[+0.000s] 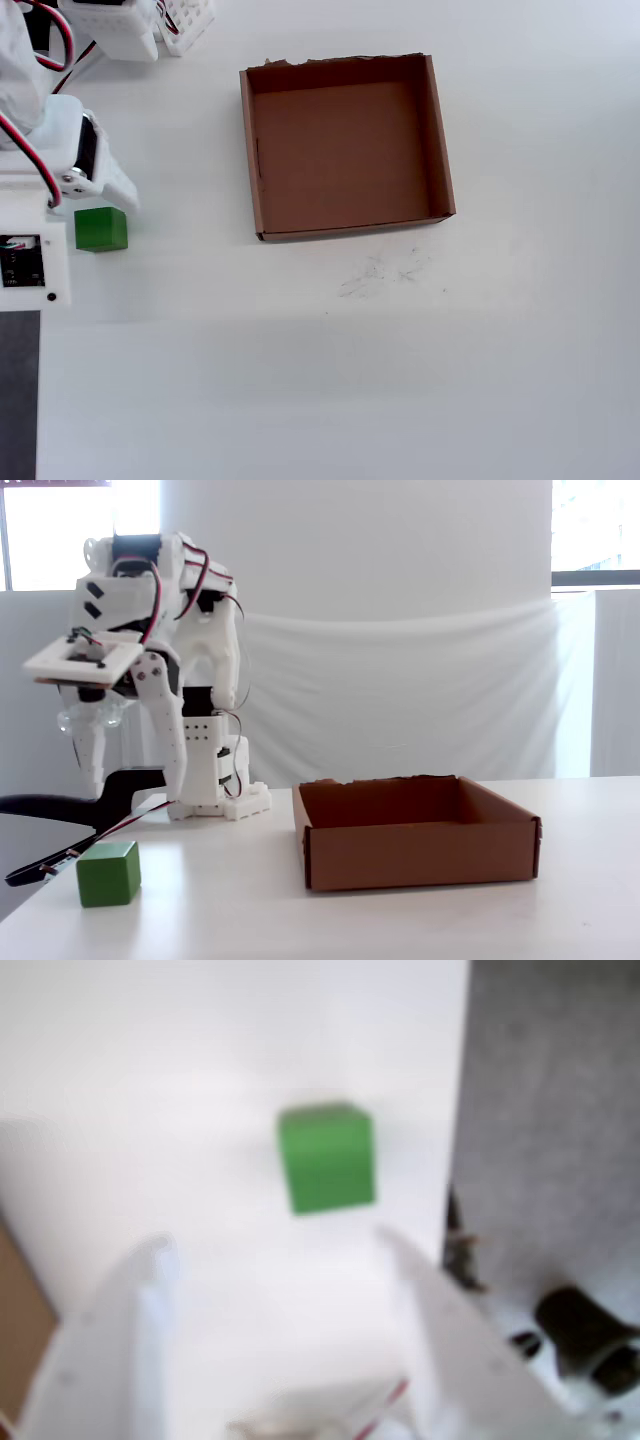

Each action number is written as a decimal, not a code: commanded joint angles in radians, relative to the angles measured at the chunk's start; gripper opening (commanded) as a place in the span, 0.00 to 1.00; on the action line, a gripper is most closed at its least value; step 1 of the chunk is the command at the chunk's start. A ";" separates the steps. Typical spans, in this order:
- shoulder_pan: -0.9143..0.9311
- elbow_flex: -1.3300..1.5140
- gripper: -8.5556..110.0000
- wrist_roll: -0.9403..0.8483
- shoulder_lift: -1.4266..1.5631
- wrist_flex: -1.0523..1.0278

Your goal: Grasp a green cube and put it in a box.

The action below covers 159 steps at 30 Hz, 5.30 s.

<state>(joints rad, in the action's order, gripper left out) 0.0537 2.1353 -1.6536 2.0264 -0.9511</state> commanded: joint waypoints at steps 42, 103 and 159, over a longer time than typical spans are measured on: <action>0.041 0.140 0.25 -0.071 -0.236 0.330; -0.692 -0.232 0.19 0.604 -0.074 -0.031; -0.393 0.442 0.24 0.434 0.646 0.172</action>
<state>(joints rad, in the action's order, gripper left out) -0.3605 2.5479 -1.2011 2.5894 -0.7578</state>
